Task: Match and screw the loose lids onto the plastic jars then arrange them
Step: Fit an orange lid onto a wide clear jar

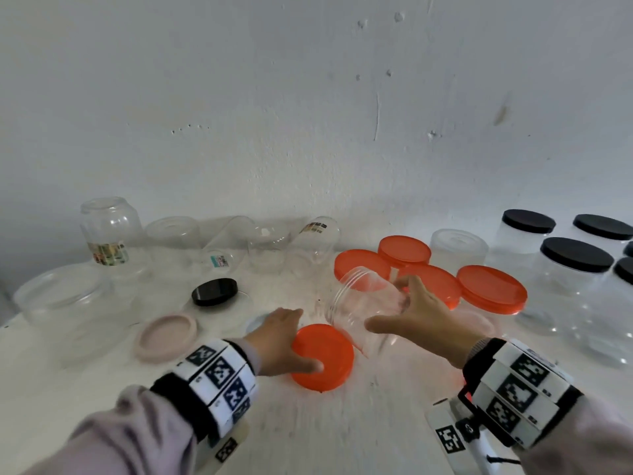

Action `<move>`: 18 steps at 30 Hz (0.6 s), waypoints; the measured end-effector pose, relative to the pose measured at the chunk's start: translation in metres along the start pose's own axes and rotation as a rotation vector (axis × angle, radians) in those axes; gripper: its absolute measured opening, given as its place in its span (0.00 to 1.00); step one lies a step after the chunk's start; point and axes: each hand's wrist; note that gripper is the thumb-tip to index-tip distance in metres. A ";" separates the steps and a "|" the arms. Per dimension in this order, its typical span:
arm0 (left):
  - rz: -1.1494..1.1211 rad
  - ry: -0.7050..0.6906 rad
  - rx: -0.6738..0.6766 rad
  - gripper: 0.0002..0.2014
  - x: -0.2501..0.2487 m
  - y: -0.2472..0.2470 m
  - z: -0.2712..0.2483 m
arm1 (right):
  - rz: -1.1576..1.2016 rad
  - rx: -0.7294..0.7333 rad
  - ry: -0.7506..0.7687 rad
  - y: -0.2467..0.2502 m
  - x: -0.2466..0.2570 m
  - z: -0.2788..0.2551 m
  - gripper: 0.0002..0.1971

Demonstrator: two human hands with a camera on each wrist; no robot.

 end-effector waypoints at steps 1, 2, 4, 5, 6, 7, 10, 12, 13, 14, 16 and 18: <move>0.028 -0.003 0.034 0.54 -0.008 -0.003 0.004 | 0.000 0.019 -0.010 0.003 -0.003 -0.002 0.50; 0.047 -0.006 0.061 0.55 -0.014 -0.005 0.007 | 0.000 0.041 -0.018 0.006 -0.006 -0.004 0.51; 0.080 -0.012 0.094 0.56 -0.024 -0.009 0.011 | 0.012 0.078 -0.019 0.010 -0.012 -0.007 0.50; 0.096 -0.011 0.096 0.56 -0.027 -0.011 0.012 | 0.020 0.088 -0.015 0.012 -0.014 -0.008 0.48; 0.109 -0.007 0.089 0.56 -0.030 -0.014 0.013 | 0.025 0.096 -0.012 0.013 -0.016 -0.010 0.45; 0.117 0.001 0.076 0.55 -0.032 -0.016 0.013 | 0.030 0.102 -0.011 0.014 -0.019 -0.012 0.40; 0.111 0.024 0.046 0.57 -0.033 -0.021 0.012 | 0.050 0.087 -0.029 0.016 -0.026 -0.013 0.28; 0.036 0.048 0.052 0.59 -0.033 -0.019 0.009 | 0.080 0.083 -0.068 0.018 -0.030 -0.013 0.32; -0.030 0.067 0.041 0.58 -0.032 -0.016 0.007 | 0.108 0.089 -0.088 0.020 -0.031 -0.013 0.36; -0.103 0.082 0.012 0.56 -0.029 -0.012 0.006 | 0.145 0.099 -0.107 0.021 -0.032 -0.013 0.41; -0.228 0.103 -0.051 0.51 -0.022 -0.002 0.001 | 0.220 0.130 -0.141 0.024 -0.032 -0.014 0.46; -0.370 0.117 -0.083 0.50 -0.013 0.007 -0.003 | 0.265 0.180 -0.159 0.024 -0.031 -0.016 0.49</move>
Point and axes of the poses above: each hand's wrist, its own z-axis towards the middle knuckle, its own y-axis out of the back of the hand, x = y × z, and after that the axes turned 7 degrees about z, right-handed
